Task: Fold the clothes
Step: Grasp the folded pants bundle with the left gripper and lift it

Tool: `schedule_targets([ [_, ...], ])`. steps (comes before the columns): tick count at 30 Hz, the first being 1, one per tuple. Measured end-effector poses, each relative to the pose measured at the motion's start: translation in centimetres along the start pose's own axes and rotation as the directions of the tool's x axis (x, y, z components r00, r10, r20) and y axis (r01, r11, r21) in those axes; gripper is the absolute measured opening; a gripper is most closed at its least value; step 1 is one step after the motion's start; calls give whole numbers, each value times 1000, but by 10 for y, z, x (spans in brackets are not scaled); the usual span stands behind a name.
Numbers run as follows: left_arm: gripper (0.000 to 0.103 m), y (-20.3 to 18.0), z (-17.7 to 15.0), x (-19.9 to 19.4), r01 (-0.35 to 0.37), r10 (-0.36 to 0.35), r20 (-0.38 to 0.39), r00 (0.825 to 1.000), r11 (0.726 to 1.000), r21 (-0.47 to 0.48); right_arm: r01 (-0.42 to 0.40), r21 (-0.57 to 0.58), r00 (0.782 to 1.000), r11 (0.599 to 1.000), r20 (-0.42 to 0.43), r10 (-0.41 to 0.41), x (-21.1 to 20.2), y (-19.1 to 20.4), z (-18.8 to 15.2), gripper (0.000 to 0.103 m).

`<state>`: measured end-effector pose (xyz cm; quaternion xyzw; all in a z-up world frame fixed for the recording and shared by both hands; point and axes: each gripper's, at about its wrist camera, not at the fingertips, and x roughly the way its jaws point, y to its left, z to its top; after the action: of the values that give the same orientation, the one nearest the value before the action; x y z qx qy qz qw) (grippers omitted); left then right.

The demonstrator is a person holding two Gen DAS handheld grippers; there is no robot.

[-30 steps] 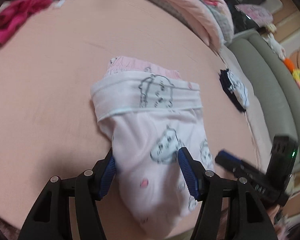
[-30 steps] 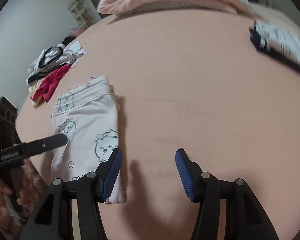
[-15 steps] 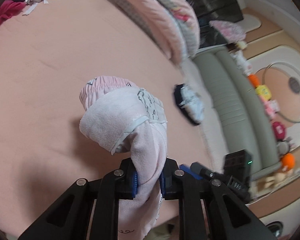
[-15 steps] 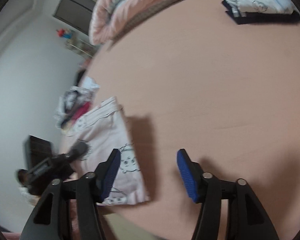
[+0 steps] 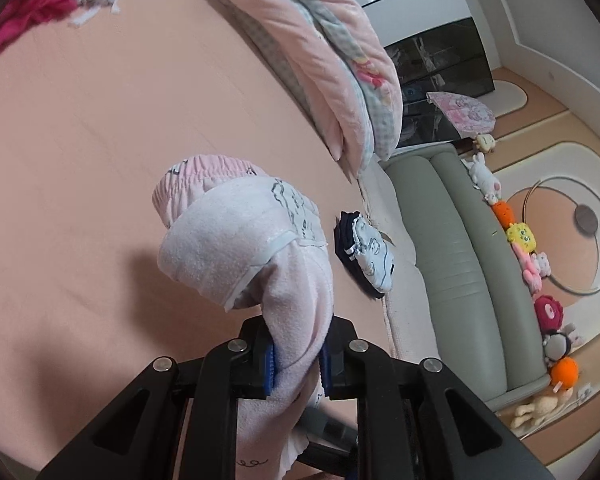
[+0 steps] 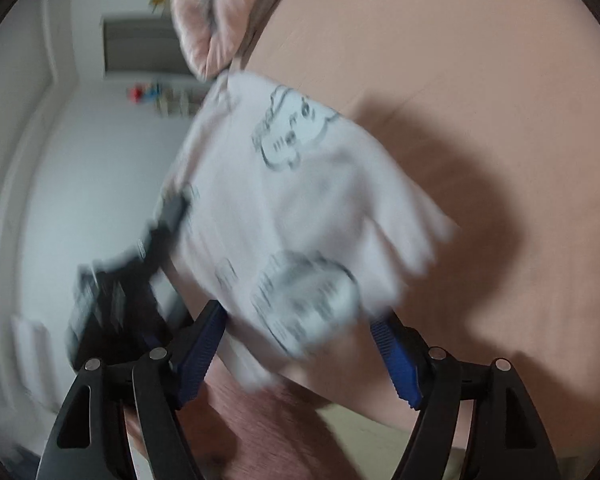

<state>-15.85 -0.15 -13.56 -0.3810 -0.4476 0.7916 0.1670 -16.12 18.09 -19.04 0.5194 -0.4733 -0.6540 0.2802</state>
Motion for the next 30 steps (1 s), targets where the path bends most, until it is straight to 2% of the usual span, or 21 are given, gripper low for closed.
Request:
schedule_targets([
  [3,14,7,-3,-2,22,-21,22,1000,998,-53,-45,82,996,996,82,39,-8,-15,-1,81],
  [5,14,12,-5,-2,47,-44,34,998,995,-91,-66,117,992,991,114,52,-12,-24,-3,81],
  [8,14,15,-8,0,78,-73,44,996,989,-129,-73,129,989,989,137,56,-17,-27,-4,82],
  [10,14,16,-8,1,92,-86,47,995,985,-146,-84,125,988,989,138,66,-7,-23,-2,84],
  [12,14,15,-8,1,99,-95,40,995,986,-137,-111,121,985,986,144,93,-14,-26,1,84],
  [13,14,14,-9,1,94,-91,30,995,987,-127,-126,114,983,985,144,109,-15,-26,2,81],
  [14,14,13,-10,3,78,-77,18,997,991,-110,-133,97,983,986,142,119,-20,-26,4,72],
  [15,14,11,-11,4,48,-47,4,999,996,-72,-122,68,984,990,138,112,-24,-23,5,52],
  [19,15,7,-16,8,-75,80,-66,995,994,82,56,-87,990,995,132,-45,-48,-4,4,18],
  [22,18,13,-25,20,-90,106,-168,980,991,101,155,-161,983,975,125,-136,-62,9,5,14],
  [25,24,20,-38,31,-82,101,-233,967,993,90,290,-249,956,924,112,-270,-63,29,6,14],
  [28,42,39,-40,36,-50,51,-284,957,999,10,305,-267,952,914,85,-293,-61,42,17,14],
  [30,58,50,-38,34,-41,34,-272,962,999,-23,287,-257,958,923,72,-278,-73,42,20,14],
])
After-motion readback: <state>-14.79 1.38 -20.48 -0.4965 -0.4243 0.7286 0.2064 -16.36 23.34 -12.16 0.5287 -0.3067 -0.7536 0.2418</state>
